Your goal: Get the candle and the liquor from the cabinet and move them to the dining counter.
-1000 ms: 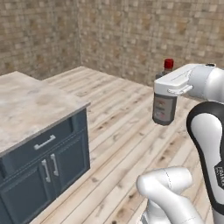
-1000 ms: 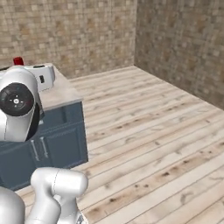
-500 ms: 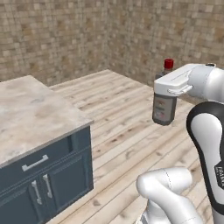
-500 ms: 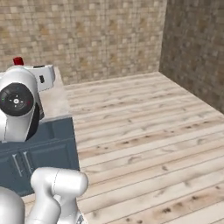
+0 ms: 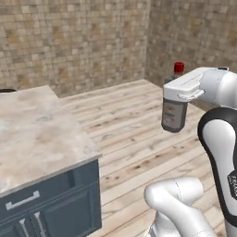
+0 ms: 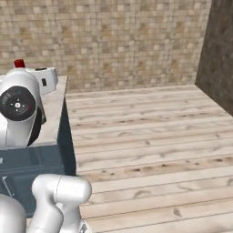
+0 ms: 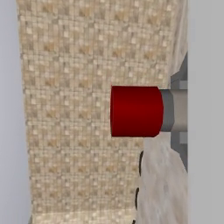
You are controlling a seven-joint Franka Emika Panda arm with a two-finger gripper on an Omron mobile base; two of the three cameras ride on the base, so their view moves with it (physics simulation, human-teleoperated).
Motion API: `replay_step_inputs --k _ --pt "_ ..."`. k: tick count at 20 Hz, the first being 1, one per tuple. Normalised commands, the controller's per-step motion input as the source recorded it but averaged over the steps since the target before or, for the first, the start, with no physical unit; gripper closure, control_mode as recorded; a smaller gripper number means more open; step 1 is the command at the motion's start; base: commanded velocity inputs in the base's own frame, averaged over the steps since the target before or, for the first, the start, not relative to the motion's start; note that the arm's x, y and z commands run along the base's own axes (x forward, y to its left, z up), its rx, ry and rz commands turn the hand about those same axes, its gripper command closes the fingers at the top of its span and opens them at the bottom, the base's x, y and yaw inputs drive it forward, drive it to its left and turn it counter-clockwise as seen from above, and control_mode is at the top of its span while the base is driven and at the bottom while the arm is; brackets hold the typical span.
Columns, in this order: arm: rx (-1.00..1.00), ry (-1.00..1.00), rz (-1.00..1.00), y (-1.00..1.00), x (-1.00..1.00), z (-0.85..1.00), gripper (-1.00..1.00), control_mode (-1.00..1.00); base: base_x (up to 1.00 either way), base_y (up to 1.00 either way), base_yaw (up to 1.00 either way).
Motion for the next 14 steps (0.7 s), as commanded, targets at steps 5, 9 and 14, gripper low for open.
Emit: replay_step_inputs --k 5,9,14 --pt "0.00 0.00 0.00 0.00 0.00 0.00 1.00 1.00 1.00 -0.32 0.37" --pt "0.00 0.00 0.00 0.00 0.00 0.00 1.00 1.00 0.95 -0.31 0.39" --pt "0.00 0.00 0.00 0.00 0.00 0.00 1.00 1.00 0.65 -0.32 0.44"
